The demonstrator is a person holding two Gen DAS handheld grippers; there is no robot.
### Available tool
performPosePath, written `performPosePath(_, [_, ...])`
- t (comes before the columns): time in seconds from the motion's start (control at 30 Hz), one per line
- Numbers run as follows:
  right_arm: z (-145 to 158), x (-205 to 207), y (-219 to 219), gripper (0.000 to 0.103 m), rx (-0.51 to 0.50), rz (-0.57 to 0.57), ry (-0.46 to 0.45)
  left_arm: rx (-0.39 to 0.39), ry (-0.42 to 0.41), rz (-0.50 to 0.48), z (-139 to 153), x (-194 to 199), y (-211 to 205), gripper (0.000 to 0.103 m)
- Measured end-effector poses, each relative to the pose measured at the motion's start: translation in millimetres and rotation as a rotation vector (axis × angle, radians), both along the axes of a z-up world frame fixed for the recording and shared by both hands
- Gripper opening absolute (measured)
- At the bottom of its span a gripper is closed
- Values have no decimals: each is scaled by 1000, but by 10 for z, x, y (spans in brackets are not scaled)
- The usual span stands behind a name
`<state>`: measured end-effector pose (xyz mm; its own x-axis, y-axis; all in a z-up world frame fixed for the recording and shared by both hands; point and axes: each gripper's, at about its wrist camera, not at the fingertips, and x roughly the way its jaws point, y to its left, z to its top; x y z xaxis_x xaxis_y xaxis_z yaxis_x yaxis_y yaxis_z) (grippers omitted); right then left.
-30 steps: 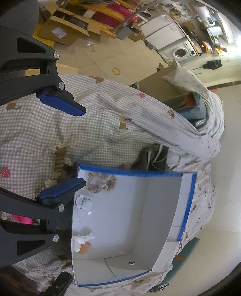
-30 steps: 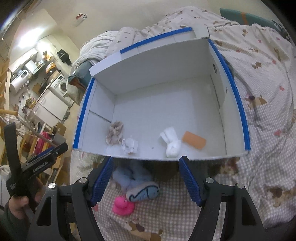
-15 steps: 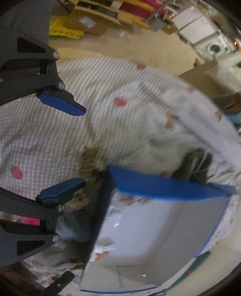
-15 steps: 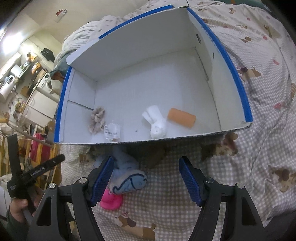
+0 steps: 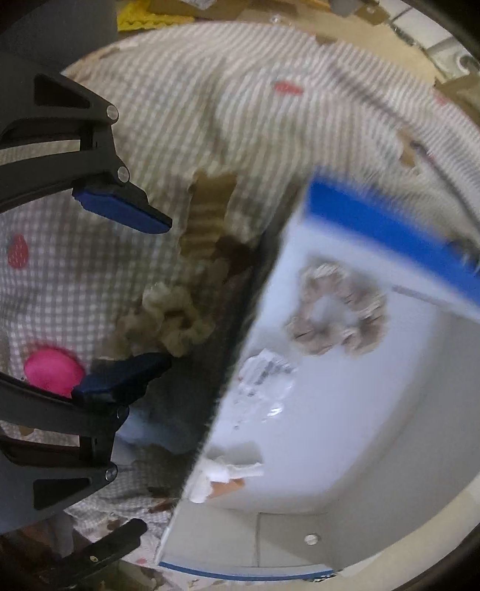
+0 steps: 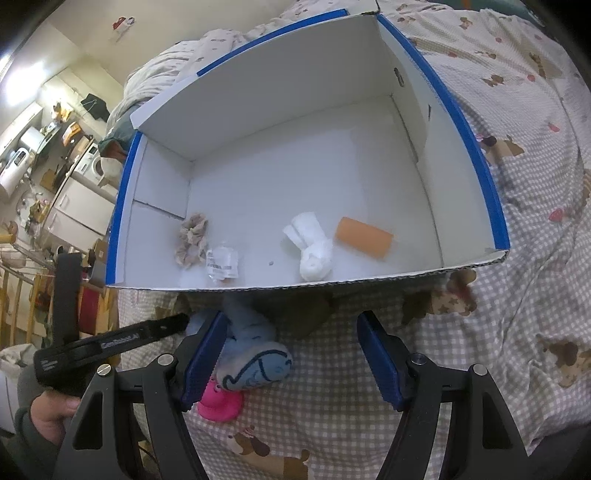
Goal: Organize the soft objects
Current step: 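Grasp the cream lace scrunchie with the left tool while the right tool grasps the blue plush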
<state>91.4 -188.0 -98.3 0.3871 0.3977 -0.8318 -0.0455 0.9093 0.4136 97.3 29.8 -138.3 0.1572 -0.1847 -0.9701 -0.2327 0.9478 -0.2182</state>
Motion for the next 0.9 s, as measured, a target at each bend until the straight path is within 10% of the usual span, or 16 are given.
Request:
performPosePath(0.13, [-3, 4, 21, 77, -6, 3, -2, 10, 6, -53, -63, -3, -131, 50])
performPosePath(0.2, [-8, 11, 38, 77, -10, 8, -1, 11, 9, -71, -70, 2, -164, 18])
performPosePath(0.27, [-20, 22, 51, 77, -12, 14, 2, 20, 10, -75, -67, 4, -165, 10])
performPosePath(0.9, [-214, 141, 396, 77, 76, 109, 75, 158, -160, 8, 526, -284, 312, 9])
